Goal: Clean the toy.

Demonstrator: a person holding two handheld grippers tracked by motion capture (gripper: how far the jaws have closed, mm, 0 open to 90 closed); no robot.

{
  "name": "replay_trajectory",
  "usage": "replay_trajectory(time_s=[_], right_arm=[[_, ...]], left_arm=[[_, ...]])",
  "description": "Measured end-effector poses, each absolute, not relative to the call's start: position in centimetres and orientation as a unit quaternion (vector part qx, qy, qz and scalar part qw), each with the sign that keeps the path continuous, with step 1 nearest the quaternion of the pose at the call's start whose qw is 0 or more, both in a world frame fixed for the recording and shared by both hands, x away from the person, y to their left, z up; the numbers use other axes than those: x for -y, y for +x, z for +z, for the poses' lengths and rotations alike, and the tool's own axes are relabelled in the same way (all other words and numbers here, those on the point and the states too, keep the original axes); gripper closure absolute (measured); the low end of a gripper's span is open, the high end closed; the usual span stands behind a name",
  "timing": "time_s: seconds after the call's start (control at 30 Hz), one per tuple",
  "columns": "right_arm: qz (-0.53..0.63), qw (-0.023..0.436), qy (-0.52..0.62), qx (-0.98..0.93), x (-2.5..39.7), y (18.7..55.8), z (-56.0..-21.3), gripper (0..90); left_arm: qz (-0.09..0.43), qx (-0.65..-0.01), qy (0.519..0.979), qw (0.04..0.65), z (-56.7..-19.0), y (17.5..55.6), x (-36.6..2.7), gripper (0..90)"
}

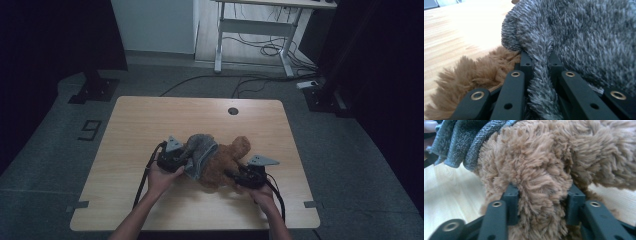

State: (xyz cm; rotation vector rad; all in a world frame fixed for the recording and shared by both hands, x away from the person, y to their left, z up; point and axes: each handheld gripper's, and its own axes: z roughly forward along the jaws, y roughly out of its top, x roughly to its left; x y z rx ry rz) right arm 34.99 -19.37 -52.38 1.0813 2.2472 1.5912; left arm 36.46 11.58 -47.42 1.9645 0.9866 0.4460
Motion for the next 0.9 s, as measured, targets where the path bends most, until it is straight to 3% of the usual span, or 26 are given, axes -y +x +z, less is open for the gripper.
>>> replay_trajectory(time_s=[0.23,0.43,0.63,0.9], right_arm=[[0.553,0.065,0.374,-0.742,20.9,34.5,-52.0,30.8],[0.553,0.054,0.370,-0.744,19.7,35.4,-51.7,24.0],[0.535,0.036,0.377,-0.755,18.7,35.5,-52.6,48.5],[0.525,0.047,0.370,-0.765,18.9,34.7,-53.1,56.6]], left_arm=[[0.175,-0.400,0.776,0.454,-48.0,35.1,-12.3,79.6],[0.182,-0.398,0.772,0.461,-48.4,34.3,-12.4,79.6],[0.177,-0.404,0.770,0.461,-48.3,33.8,-12.6,79.5],[0.183,-0.396,0.780,0.449,-44.6,34.5,-10.3,78.9]])
